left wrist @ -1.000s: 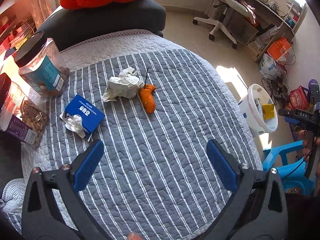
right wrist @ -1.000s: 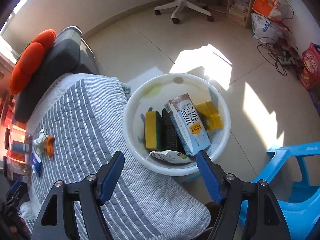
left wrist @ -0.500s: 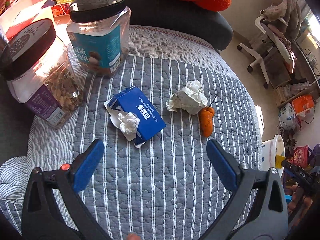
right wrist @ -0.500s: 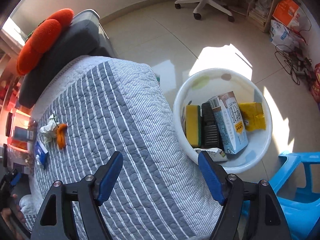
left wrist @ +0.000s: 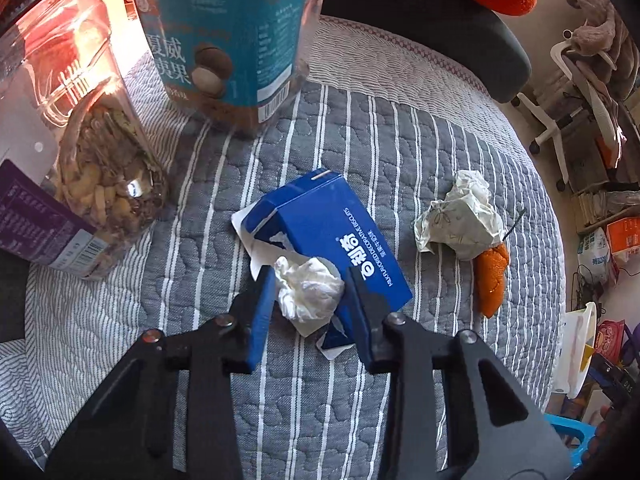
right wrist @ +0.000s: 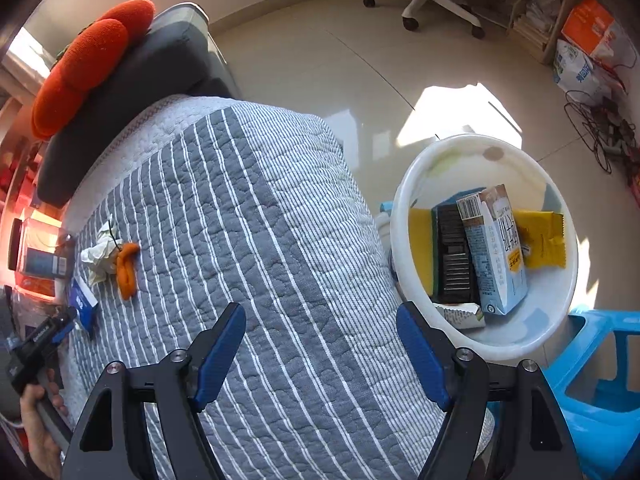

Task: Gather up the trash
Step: 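Grasp the white tissue beside the blue box with the left gripper, then grasp the blue box with the right gripper while the left gripper holds the tissue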

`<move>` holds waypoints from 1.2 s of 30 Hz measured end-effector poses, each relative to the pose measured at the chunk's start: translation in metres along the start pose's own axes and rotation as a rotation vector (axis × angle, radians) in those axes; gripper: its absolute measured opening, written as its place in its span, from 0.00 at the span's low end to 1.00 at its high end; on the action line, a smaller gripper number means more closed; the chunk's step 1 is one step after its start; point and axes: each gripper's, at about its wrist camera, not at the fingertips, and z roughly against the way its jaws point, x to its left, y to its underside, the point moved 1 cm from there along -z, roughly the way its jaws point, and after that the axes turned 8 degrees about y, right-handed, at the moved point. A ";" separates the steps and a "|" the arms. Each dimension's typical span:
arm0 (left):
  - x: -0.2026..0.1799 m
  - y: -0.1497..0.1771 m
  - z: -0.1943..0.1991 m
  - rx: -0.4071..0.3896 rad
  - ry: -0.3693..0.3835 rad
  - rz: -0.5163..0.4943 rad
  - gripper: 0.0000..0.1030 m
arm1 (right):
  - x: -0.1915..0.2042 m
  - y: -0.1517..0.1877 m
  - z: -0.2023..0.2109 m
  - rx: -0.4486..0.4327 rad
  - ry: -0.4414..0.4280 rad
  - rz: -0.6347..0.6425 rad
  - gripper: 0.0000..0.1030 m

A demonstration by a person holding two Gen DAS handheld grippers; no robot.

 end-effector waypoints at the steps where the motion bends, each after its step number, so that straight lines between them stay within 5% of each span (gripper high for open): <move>1: 0.001 0.000 -0.001 -0.001 0.003 -0.001 0.30 | 0.002 0.000 -0.001 0.001 0.000 0.003 0.77; 4: -0.002 0.000 0.000 -0.002 0.013 -0.025 0.18 | 0.007 -0.001 -0.003 0.003 0.000 0.013 0.77; 11: -0.012 0.003 0.008 0.015 0.029 -0.083 0.10 | 0.018 0.001 -0.003 0.000 0.000 0.040 0.77; 20: 0.001 0.011 0.053 -0.019 0.025 -0.131 0.10 | 0.053 0.005 -0.002 -0.013 -0.027 0.083 0.77; 36: 0.041 0.033 0.086 -0.046 -0.058 -0.184 0.10 | 0.284 0.058 -0.031 -0.052 -0.208 0.480 0.76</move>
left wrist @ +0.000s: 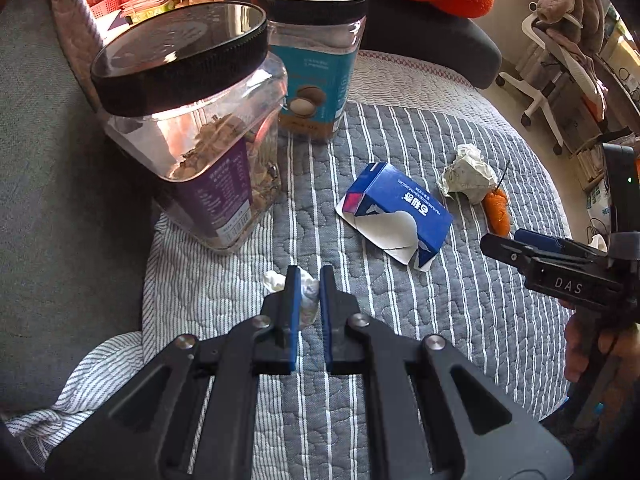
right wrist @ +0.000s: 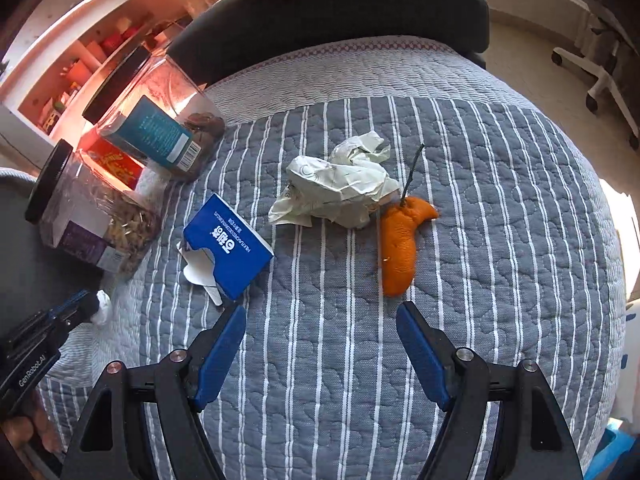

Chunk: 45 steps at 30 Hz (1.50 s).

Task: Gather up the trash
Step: 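Grasp the blue box with the right gripper while the left gripper holds the tissue, then carry the tissue to the bucket and open the left gripper while the right carries the box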

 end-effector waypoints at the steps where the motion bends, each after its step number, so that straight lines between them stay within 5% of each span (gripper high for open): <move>1: 0.001 0.001 -0.001 0.003 -0.001 -0.007 0.10 | 0.010 -0.002 -0.006 -0.009 0.005 0.026 0.76; 13: 0.013 -0.002 -0.013 0.039 -0.006 -0.019 0.10 | 0.058 -0.019 -0.065 -0.040 0.029 0.146 0.72; 17: 0.013 -0.001 -0.014 0.043 -0.008 -0.018 0.10 | 0.063 -0.021 -0.066 -0.071 0.021 0.174 0.52; 24: 0.008 -0.001 -0.007 0.023 0.004 -0.028 0.10 | 0.060 -0.017 -0.051 -0.044 -0.035 0.147 0.51; 32: -0.021 0.001 0.004 -0.009 0.024 -0.084 0.10 | 0.023 -0.004 -0.003 -0.076 -0.001 0.107 0.51; 45: -0.103 0.006 0.021 -0.054 0.099 -0.214 0.10 | -0.097 0.034 0.081 -0.107 0.095 -0.071 0.51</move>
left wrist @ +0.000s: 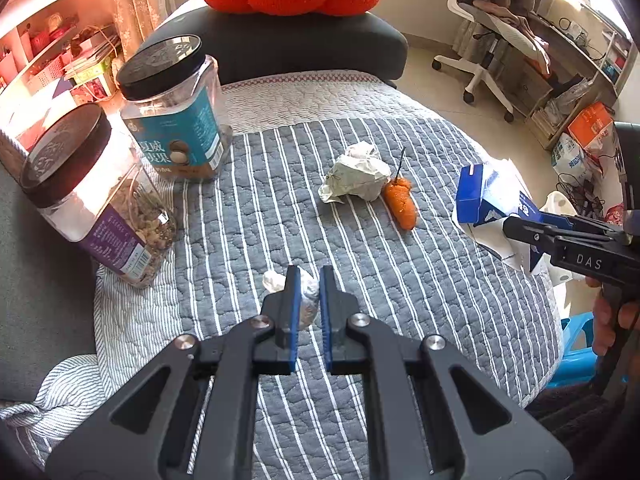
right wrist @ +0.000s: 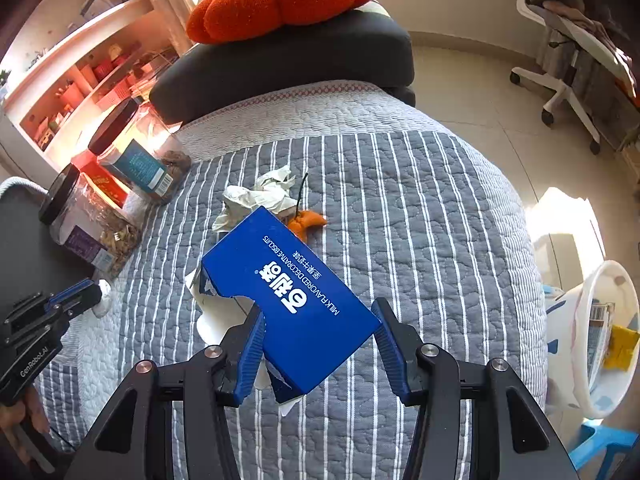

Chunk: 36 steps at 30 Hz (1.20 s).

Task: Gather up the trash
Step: 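Carry the tissue to the bucket and open the left gripper while the right carries the box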

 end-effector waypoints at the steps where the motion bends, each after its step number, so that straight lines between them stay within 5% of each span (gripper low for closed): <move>1: -0.008 -0.001 0.000 -0.002 0.009 -0.010 0.10 | -0.011 0.002 0.005 0.000 0.009 -0.013 0.51; 24: -0.228 -0.017 -0.057 0.039 0.284 -0.279 0.10 | -0.287 0.094 0.091 0.012 0.192 -0.509 0.51; 36: -0.364 -0.028 -0.113 0.126 0.422 -0.364 0.10 | -0.361 0.131 0.109 0.030 0.254 -0.616 0.51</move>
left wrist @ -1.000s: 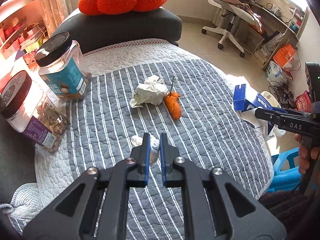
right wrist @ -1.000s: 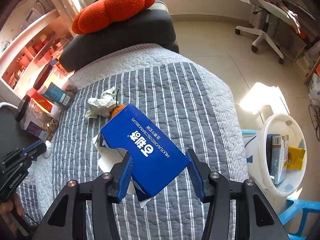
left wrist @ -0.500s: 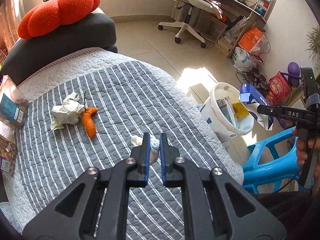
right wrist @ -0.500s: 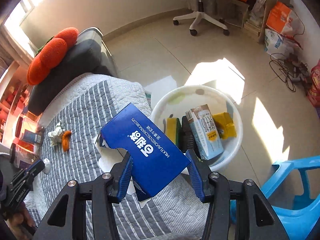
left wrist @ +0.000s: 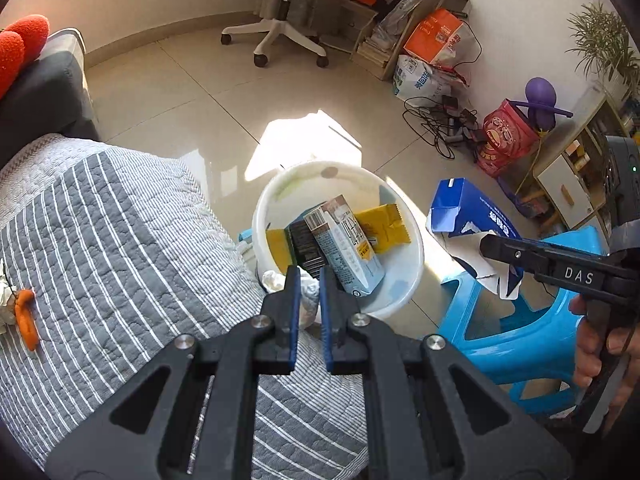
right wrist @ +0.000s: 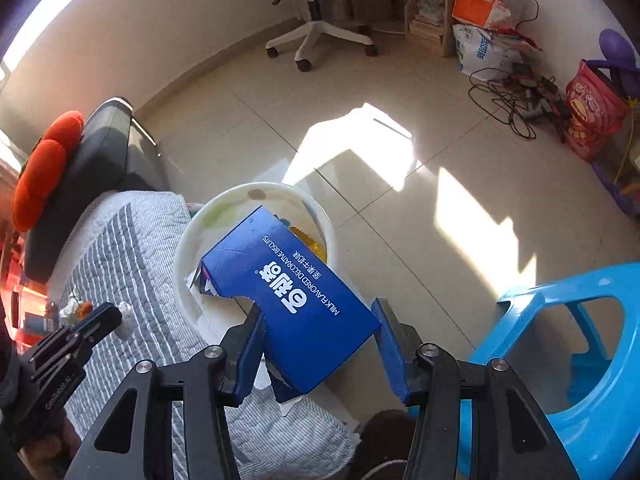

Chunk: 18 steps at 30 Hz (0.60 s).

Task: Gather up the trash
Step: 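Carry the tissue to the bucket and open the left gripper while the right carries the box, then drop the blue box into the white bucket with the right gripper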

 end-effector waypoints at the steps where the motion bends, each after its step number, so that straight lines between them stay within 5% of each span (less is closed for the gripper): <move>1: -0.004 -0.003 -0.006 0.003 0.005 -0.003 0.10 | -0.001 -0.001 -0.001 0.001 0.001 -0.002 0.51; 9: -0.007 -0.021 -0.028 -0.017 0.006 0.018 0.11 | -0.009 -0.003 -0.004 0.006 -0.006 -0.025 0.51; 11: -0.003 -0.021 -0.027 -0.010 0.003 0.017 0.23 | -0.008 -0.003 -0.004 0.006 -0.002 -0.027 0.51; 13: 0.001 -0.018 -0.021 -0.018 -0.011 0.018 0.50 | -0.007 -0.003 -0.005 0.004 0.004 -0.028 0.52; 18: 0.020 -0.002 0.001 -0.016 -0.054 0.011 0.64 | -0.003 -0.003 -0.006 0.003 0.011 -0.026 0.52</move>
